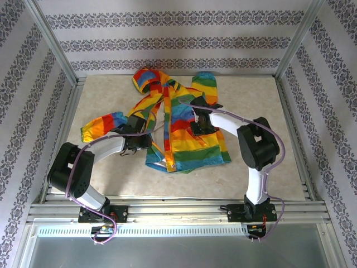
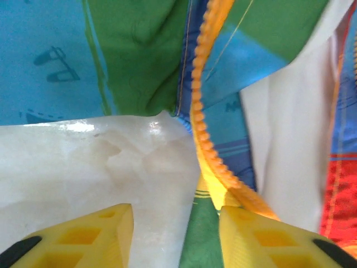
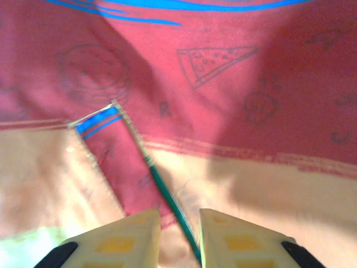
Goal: Zip up the jacket
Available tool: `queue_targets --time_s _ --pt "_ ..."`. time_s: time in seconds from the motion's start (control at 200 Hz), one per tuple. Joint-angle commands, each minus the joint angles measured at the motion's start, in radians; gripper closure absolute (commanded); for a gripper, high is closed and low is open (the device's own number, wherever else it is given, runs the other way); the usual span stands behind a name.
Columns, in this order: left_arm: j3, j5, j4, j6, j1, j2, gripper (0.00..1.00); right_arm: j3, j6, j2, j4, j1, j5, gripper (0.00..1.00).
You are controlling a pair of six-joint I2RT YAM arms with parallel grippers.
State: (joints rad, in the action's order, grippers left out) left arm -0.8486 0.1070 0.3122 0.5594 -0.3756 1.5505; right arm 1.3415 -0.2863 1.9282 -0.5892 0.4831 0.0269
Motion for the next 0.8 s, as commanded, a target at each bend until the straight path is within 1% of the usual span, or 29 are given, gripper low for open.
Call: queue_targets --time_s 0.0,0.08,0.185,0.33,0.405,0.495,0.6,0.674,0.794 --pt "-0.019 -0.018 0.101 -0.029 0.007 -0.098 0.48 -0.041 -0.018 -0.106 -0.035 0.06 -0.022 0.71" --pt "0.011 -0.018 0.128 -0.014 0.006 -0.171 0.43 -0.07 -0.042 -0.137 -0.041 0.112 -0.025 0.68" --pt "0.069 0.003 0.162 0.017 0.006 -0.273 0.42 -0.105 -0.082 -0.16 -0.04 0.184 -0.011 0.64" --pt "0.184 0.068 0.167 0.093 -0.005 -0.405 0.48 -0.137 -0.138 -0.163 -0.027 0.281 0.001 0.57" --pt "0.24 0.096 0.153 0.14 -0.043 -0.446 0.49 -0.136 -0.156 -0.152 -0.025 0.322 0.004 0.54" --pt "0.284 0.089 0.129 0.196 -0.103 -0.457 0.49 -0.133 -0.168 -0.127 -0.014 0.353 0.0 0.52" --pt "0.306 0.085 0.069 0.234 -0.153 -0.435 0.48 -0.116 -0.164 -0.085 -0.023 0.365 -0.002 0.52" --pt "0.282 0.057 0.06 0.234 -0.184 -0.407 0.47 -0.113 -0.156 -0.069 -0.024 0.37 -0.011 0.52" --pt "0.213 -0.021 0.079 0.222 -0.232 -0.347 0.44 -0.126 -0.155 -0.072 -0.02 0.37 -0.021 0.53"
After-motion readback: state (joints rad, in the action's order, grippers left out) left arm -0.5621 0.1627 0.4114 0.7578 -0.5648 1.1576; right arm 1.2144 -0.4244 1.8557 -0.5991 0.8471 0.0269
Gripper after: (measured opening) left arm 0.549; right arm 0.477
